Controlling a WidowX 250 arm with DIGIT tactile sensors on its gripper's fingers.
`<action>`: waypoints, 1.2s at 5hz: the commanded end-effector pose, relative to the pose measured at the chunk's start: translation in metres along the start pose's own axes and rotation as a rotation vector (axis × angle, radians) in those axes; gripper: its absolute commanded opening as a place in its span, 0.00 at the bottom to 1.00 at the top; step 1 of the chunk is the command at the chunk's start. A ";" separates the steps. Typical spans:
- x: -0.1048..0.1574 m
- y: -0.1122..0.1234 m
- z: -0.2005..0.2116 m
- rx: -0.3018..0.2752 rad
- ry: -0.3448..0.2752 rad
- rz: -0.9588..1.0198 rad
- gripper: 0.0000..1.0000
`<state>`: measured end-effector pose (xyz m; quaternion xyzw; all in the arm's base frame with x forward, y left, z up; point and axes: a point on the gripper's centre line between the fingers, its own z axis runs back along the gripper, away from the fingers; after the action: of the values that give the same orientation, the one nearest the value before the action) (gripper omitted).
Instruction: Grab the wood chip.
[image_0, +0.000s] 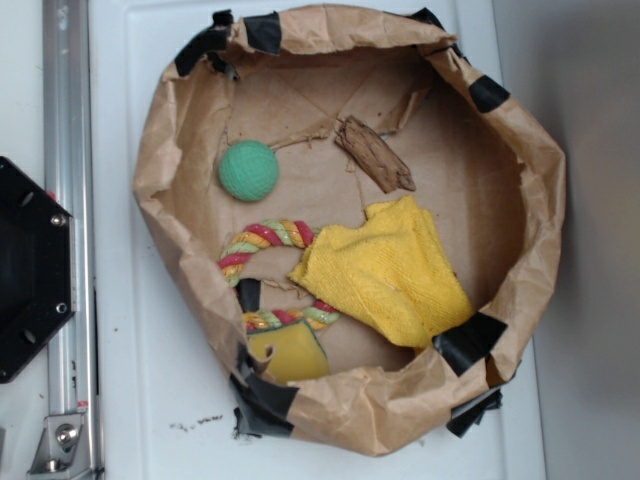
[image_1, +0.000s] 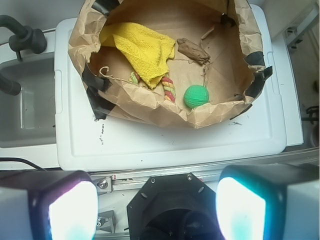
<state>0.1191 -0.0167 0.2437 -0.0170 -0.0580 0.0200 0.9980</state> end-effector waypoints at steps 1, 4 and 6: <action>0.000 0.000 0.000 0.000 0.000 0.000 1.00; 0.118 0.064 -0.070 -0.019 0.106 -0.264 1.00; 0.131 0.060 -0.118 0.162 0.038 -0.513 1.00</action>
<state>0.2552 0.0490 0.1251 0.0662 -0.0182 -0.2220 0.9726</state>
